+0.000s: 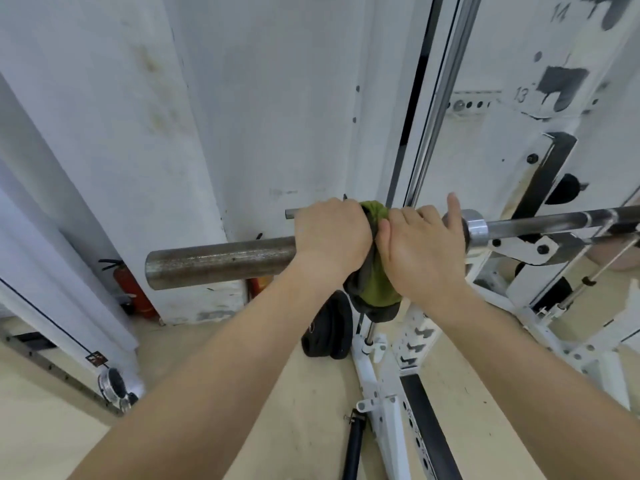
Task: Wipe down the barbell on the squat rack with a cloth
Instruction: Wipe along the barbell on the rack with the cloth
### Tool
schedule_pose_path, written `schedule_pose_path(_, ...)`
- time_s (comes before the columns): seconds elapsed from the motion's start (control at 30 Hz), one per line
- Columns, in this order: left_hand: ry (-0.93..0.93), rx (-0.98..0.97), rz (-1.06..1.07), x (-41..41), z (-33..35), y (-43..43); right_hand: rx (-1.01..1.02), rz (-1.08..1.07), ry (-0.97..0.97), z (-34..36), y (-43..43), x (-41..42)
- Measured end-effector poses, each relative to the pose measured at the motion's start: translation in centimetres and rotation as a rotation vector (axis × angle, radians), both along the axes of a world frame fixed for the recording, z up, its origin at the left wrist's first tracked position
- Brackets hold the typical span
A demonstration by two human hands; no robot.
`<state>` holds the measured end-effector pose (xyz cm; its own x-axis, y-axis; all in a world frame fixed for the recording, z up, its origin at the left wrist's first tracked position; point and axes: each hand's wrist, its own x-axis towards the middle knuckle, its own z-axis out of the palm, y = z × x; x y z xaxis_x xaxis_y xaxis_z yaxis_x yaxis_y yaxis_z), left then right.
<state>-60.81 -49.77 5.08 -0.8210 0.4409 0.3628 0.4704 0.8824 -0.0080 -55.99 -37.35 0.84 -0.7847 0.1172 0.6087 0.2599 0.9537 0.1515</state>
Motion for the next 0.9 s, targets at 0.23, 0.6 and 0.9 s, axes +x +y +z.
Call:
schedule_pose_path(0.23,-0.083,0.076,-0.132,1.5,0.0,7.3,-0.212,0.090,0.272,-1.3,5.5,1.1)
schedule_pose_path(0.6,0.034,0.859,0.223,-0.6,-1.5,-17.2,-0.265,0.140,0.179,-0.5,-6.9,-2.3)
schedule_pose_path(0.9,-0.716,1.477,0.257,-3.9,-4.3,-20.9,-0.213,0.387,0.079,0.5,-19.5,-4.7)
